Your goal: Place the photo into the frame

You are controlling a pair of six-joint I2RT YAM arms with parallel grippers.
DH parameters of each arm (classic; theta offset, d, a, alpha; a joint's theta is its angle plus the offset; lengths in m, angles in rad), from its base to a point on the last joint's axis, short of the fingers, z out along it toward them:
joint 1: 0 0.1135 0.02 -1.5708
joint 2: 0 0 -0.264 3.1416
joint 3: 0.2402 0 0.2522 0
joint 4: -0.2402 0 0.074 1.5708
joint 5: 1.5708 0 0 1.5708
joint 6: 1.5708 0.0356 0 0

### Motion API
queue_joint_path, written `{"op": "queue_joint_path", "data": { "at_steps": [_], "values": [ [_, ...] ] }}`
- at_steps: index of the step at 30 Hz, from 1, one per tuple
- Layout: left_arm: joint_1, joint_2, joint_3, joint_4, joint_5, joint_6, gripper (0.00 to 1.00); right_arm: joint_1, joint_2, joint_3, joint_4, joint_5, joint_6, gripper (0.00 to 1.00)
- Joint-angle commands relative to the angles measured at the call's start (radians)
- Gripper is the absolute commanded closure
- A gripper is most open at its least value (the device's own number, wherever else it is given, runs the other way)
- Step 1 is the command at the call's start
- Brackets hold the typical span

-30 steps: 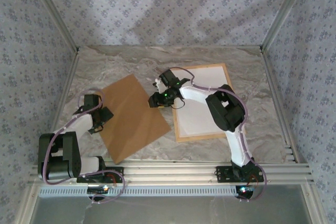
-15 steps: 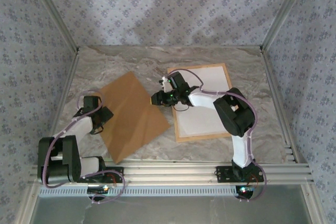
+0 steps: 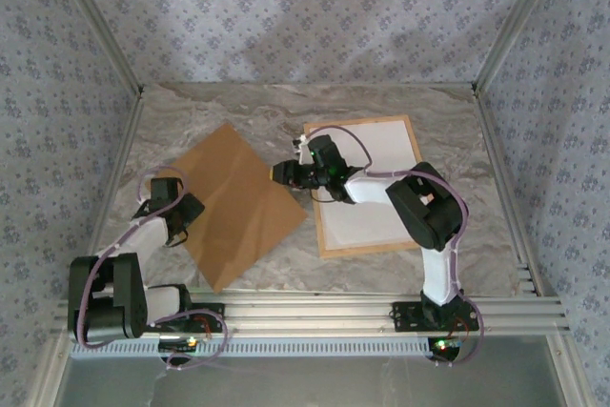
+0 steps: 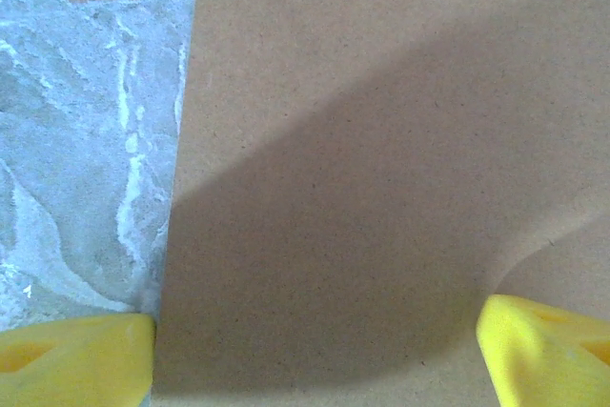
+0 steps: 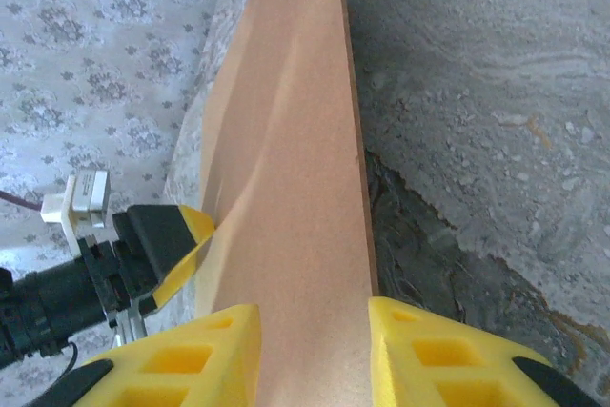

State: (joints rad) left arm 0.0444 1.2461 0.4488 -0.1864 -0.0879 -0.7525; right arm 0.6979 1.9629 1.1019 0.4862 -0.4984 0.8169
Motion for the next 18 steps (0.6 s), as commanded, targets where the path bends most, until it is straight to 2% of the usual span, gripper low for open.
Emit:
{"op": "queue_joint_path", "data": {
  "at_steps": [1, 10, 18],
  "values": [
    [-0.060, 0.098, -0.081, 0.295, 0.454, 0.012, 0.10, 0.116, -0.024, 0.016, 0.149, -0.138, 0.043, 0.66],
    [-0.061, 0.087, -0.105, 0.304, 0.444, 0.012, 0.10, 0.116, -0.034, 0.022, 0.052, -0.075, 0.068, 0.66],
    [-0.060, 0.046, -0.101, 0.272, 0.424, 0.019, 0.10, 0.079, -0.040, 0.040, -0.065, -0.138, 0.001, 0.67]
  ]
}}
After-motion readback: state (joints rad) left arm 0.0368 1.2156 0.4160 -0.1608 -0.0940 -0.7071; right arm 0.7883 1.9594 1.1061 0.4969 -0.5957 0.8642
